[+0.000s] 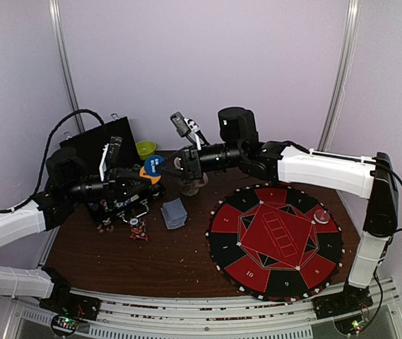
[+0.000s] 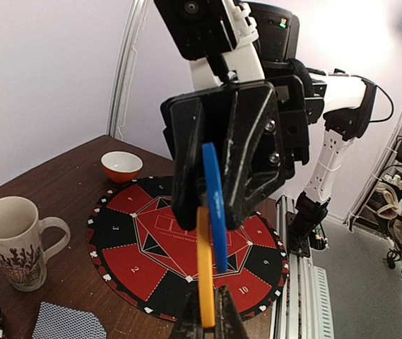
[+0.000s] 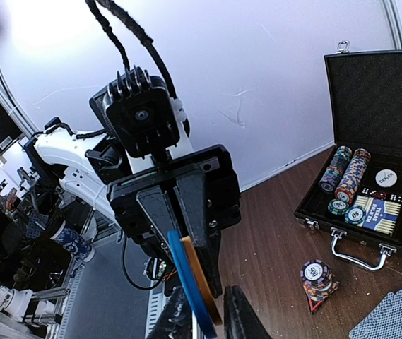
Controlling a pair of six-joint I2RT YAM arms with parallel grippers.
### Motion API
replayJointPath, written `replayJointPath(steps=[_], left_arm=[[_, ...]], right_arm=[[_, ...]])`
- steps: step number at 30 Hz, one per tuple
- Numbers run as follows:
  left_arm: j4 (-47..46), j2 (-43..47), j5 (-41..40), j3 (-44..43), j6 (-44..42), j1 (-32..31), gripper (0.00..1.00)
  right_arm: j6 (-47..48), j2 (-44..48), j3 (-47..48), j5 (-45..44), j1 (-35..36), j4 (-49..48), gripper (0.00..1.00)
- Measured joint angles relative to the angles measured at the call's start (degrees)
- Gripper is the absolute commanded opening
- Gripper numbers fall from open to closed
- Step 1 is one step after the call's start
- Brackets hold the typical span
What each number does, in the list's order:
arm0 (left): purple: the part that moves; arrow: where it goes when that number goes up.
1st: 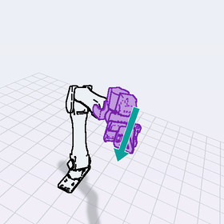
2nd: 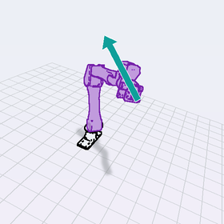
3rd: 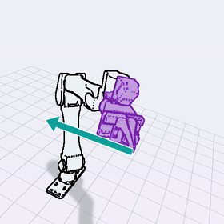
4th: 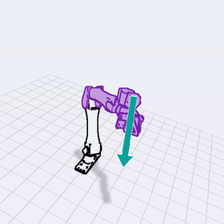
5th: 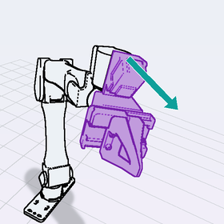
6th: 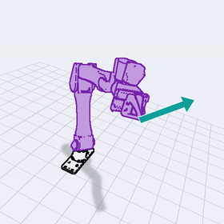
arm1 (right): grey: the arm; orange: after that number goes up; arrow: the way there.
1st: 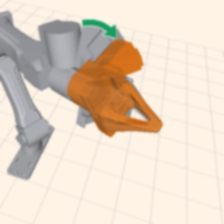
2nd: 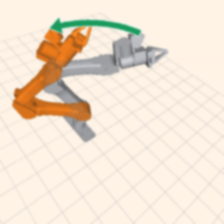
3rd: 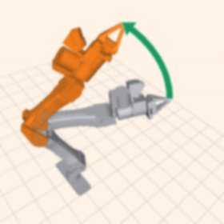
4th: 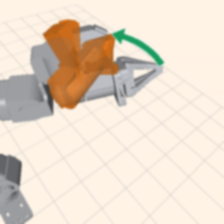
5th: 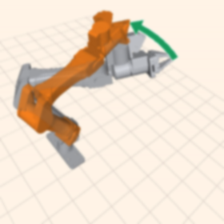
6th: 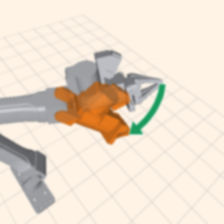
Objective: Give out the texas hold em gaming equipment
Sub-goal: Pick up the small blind button.
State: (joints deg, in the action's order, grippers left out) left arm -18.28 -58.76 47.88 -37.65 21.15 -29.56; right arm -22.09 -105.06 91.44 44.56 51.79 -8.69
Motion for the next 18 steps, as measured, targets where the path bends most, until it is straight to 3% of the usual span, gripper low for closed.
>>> replayJointPath(steps=[3,9,18], left_arm=[[0.24,0.0,-0.57,0.35,0.0,0.0,0.0],[3.39,0.02,-1.7,0.87,-0.52,0.09,0.0],[5.16,1.9,-4.96,1.55,-2.62,-0.07,0.0]], right_arm=[[-0.33,0.02,0.0,-0.17,-0.39,0.04,0.15],[-0.13,1.22,-0.52,-0.52,-1.18,0.87,0.0],[-1.31,6.29,-6.75,-3.19,-5.2,0.76,0.0]])
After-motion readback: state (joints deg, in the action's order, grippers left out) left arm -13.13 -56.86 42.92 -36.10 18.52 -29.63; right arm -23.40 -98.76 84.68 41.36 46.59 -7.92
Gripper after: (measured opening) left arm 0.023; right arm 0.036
